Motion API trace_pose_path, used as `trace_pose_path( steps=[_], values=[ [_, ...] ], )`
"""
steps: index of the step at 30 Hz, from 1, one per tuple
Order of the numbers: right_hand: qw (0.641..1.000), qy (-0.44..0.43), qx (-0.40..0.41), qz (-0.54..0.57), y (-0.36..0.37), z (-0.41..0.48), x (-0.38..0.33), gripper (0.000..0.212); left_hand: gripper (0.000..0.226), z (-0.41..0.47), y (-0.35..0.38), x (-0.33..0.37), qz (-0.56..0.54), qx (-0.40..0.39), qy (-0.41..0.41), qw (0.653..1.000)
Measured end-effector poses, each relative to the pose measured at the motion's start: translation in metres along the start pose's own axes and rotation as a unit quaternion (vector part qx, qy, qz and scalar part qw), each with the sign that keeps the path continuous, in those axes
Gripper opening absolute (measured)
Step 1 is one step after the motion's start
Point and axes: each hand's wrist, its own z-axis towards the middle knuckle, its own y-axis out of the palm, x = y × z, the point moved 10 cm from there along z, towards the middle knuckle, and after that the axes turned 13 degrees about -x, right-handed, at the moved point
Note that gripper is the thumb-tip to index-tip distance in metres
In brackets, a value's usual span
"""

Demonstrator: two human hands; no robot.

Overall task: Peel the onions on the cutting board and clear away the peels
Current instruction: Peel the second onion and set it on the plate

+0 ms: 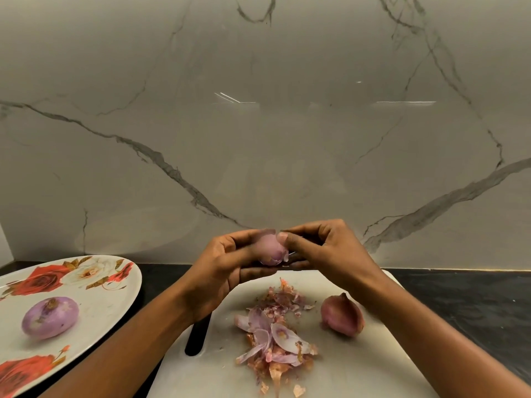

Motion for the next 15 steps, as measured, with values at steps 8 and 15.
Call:
trace_pose_path(
  steps=[8, 15],
  values=[
    [0.998, 0.002, -0.013, -0.068, 0.0028, -0.0014, -0.0062, 0.028, 0.054, -0.0028, -0.0074, 0.0025, 0.114, 0.035, 0.009, 0.993],
    [0.995, 0.026, 0.031, -0.092, 0.0048, -0.0058, 0.0010, 0.026, 0.057, -0.0030, -0.0044, 0.0053, 0.223, 0.046, 0.030, 0.973]
  ],
)
